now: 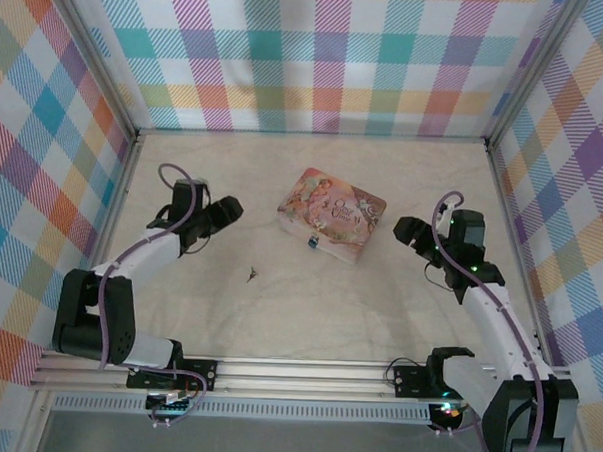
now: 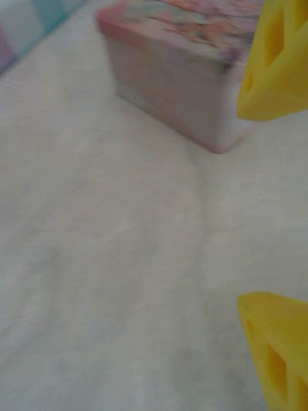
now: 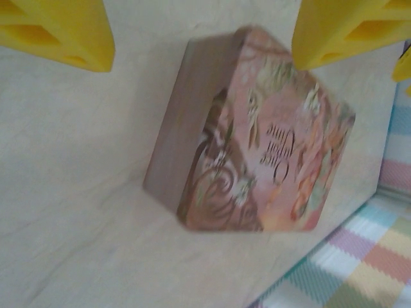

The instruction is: Unlock a padlock with a key

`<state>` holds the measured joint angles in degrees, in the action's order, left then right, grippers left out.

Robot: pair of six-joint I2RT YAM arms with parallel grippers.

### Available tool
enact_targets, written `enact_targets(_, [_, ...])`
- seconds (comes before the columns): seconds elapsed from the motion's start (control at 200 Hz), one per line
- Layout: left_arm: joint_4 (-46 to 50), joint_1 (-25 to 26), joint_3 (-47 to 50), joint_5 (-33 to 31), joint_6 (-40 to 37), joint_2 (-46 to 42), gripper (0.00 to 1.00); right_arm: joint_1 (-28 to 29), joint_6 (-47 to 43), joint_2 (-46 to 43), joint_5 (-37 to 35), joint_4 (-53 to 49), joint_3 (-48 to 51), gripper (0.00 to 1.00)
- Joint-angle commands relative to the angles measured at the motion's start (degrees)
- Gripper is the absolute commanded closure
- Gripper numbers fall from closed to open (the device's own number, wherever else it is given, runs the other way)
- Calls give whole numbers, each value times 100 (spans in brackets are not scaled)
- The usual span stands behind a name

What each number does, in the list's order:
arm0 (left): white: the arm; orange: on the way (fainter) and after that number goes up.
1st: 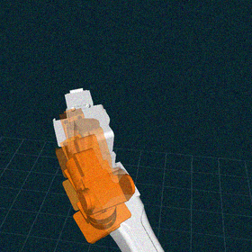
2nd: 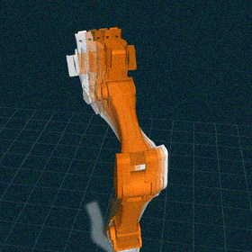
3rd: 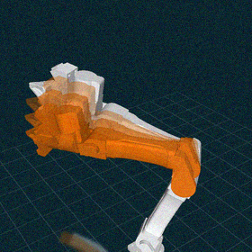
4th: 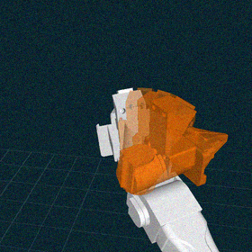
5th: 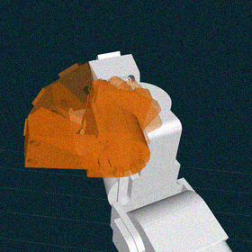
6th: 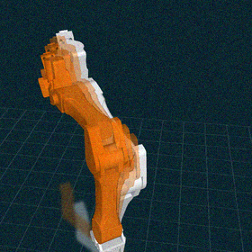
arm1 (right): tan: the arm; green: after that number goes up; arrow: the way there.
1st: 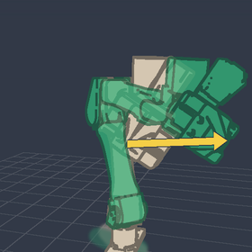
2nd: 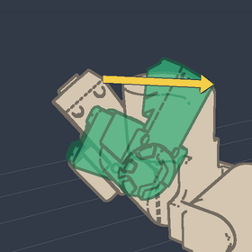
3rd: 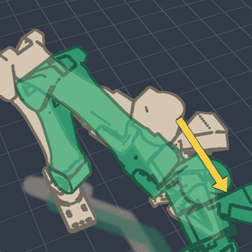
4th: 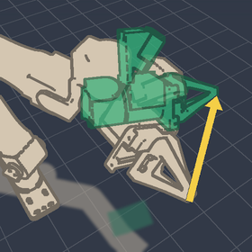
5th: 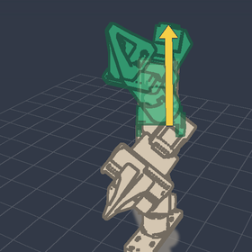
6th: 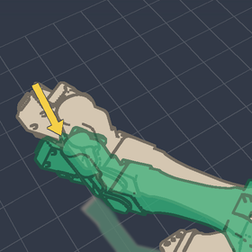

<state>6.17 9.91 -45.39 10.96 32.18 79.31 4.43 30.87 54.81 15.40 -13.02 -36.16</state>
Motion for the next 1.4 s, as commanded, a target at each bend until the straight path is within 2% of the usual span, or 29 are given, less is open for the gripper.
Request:
enact_targets(0.0, [916, 301, 76, -63, 12, -428, 32, 169, -11, -244, 355, -643, -165, 29])
enact_targets(0.18, [2168, 1047, -49, -361, 53, -603, 40, 250, -56, -410, 132, -985, -142, 29])
enact_targets(0.285, [2922, 1424, -189, -475, 447, -475, 44, 353, 21, -400, 77, -1080, -154, 29])
enact_targets(0.43, [3142, 2054, -187, -762, 1163, -348, 48, 681, 100, -274, -221, -1159, -176, 29])
enact_targets(0.57, [3203, 2453, -383, -1548, 1455, -186, 50, 1052, 273, -198, -410, -1091, -167, 29])
enact_targets(0.8, [2943, 2489, -640, -1704, 1553, 557, 55, 1625, 468, -62, -774, -1063, -161, 29])
enact_targets(1.25, [2705, 2584, -892, -1795, 1554, 1431, 57, 1728, 544, -54, -933, -1124, -80, 28])
enact_targets(1.395, [2746, 2630, -916, -1837, 1567, 1600, 62, 1728, 565, -35, -943, -1104, -63, 28])
